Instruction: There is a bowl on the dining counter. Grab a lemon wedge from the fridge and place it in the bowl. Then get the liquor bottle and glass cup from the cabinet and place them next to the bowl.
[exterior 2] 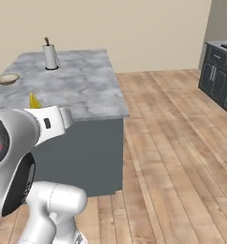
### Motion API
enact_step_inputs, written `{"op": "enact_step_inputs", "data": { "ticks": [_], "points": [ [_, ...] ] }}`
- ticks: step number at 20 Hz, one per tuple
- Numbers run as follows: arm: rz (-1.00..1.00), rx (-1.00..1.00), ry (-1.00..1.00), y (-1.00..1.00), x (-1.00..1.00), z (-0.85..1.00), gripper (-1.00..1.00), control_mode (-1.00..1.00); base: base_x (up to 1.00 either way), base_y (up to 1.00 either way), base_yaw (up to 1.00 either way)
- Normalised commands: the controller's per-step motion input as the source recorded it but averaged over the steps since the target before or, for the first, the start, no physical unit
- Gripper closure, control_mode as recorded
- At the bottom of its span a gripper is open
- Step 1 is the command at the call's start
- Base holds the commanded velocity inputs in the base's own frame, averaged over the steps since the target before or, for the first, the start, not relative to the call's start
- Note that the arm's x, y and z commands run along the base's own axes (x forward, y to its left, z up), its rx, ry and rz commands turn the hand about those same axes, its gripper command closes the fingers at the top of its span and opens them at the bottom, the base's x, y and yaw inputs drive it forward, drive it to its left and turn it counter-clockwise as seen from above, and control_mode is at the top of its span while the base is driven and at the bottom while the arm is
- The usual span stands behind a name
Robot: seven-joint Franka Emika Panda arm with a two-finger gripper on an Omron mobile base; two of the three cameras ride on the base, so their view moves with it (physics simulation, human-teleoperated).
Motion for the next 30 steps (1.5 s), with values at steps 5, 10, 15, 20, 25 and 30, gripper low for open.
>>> {"op": "enact_step_inputs", "data": {
  "ticks": [5,10,15,20,25,30],
  "points": [
    [0.0,0.0,0.0,0.0,0.0,0.0,1.0,1.0,-0.06,1.0,0.01],
    [0.0,0.0,0.0,0.0,0.0,0.0,1.0,1.0,0.0,1.0,0.0],
    [0.0,0.0,0.0,0.0,0.0,0.0,1.0,1.0,0.03,1.0,-0.07],
    [0.0,0.0,0.0,0.0,0.0,0.0,1.0,1.0,0.11,1.0,-0.19],
    [0.0,0.0,0.0,0.0,0.0,0.0,1.0,1.0,0.15,1.0,-0.25],
    [0.0,0.0,0.0,0.0,0.0,0.0,1.0,1.0,0.16,1.0,-0.27]
  ]
}}
